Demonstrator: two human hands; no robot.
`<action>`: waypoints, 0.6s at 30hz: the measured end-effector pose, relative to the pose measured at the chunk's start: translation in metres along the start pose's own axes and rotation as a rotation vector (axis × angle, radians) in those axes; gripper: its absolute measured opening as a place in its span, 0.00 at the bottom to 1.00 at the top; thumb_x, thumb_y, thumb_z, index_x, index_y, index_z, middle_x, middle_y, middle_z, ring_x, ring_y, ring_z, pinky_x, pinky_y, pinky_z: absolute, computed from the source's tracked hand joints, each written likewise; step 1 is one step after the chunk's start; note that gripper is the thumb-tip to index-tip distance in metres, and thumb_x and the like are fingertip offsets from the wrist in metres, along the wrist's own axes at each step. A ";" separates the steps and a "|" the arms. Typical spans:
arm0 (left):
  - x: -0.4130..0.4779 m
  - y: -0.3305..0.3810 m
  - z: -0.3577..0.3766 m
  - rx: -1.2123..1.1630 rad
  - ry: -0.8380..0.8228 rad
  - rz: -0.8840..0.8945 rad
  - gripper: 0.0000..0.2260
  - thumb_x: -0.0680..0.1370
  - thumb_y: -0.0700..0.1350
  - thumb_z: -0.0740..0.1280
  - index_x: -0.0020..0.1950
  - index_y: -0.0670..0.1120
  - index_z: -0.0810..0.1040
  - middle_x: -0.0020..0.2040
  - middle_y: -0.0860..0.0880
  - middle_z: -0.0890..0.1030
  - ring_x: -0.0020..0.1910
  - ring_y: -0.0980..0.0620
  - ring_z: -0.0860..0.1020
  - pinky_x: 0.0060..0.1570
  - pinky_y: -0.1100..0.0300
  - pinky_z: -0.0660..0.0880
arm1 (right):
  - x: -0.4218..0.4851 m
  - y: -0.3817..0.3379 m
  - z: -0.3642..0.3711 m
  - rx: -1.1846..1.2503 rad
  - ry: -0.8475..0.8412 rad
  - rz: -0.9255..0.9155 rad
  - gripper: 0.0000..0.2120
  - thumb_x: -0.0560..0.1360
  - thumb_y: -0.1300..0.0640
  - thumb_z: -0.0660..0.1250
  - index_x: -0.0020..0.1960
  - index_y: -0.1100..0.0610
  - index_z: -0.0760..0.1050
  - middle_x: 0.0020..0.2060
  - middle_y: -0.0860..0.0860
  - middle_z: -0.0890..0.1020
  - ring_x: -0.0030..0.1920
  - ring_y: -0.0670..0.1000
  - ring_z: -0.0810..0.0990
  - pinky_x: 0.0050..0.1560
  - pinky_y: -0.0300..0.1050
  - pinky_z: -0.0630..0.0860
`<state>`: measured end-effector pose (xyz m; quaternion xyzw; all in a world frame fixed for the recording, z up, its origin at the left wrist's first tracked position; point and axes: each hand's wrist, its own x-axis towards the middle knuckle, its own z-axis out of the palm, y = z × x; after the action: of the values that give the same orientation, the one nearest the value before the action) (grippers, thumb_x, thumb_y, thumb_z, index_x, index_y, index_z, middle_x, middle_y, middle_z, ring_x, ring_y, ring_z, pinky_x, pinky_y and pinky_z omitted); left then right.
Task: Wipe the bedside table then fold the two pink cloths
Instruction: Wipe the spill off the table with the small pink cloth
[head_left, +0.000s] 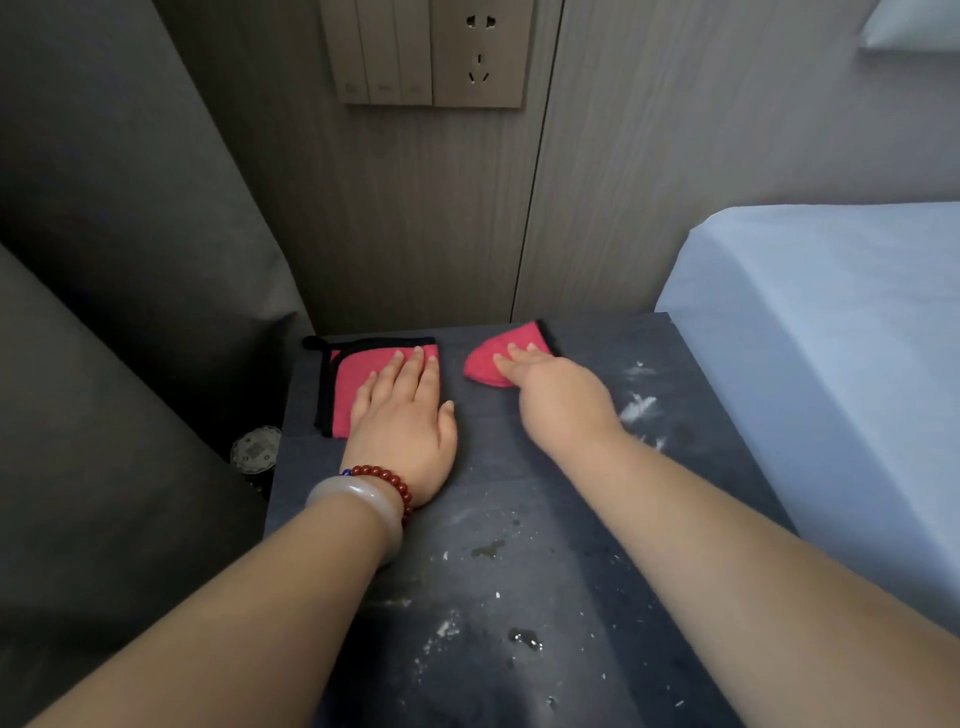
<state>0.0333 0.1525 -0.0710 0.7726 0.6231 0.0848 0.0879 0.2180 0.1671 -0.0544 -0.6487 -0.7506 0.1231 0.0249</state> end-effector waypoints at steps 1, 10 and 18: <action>0.001 0.001 0.000 0.004 0.001 0.001 0.26 0.82 0.54 0.48 0.79 0.48 0.51 0.80 0.50 0.52 0.78 0.50 0.48 0.76 0.51 0.44 | 0.000 0.020 -0.011 -0.015 -0.007 0.121 0.32 0.76 0.70 0.51 0.78 0.53 0.53 0.78 0.53 0.53 0.77 0.53 0.54 0.75 0.49 0.52; 0.000 0.001 -0.002 0.022 -0.006 -0.001 0.26 0.82 0.53 0.48 0.79 0.48 0.51 0.80 0.50 0.52 0.78 0.50 0.48 0.75 0.51 0.44 | -0.017 -0.006 0.009 -0.033 0.129 0.064 0.23 0.82 0.52 0.51 0.76 0.50 0.59 0.76 0.49 0.60 0.76 0.50 0.58 0.72 0.48 0.60; -0.001 0.001 -0.002 0.022 -0.027 -0.010 0.26 0.82 0.54 0.48 0.80 0.49 0.50 0.80 0.50 0.51 0.78 0.50 0.48 0.75 0.50 0.45 | -0.024 -0.003 0.018 0.020 0.077 0.132 0.27 0.79 0.63 0.53 0.77 0.53 0.55 0.77 0.50 0.56 0.77 0.53 0.54 0.75 0.47 0.53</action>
<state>0.0331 0.1519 -0.0687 0.7715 0.6266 0.0672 0.0881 0.2148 0.1405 -0.0684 -0.7007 -0.7035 0.1068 0.0522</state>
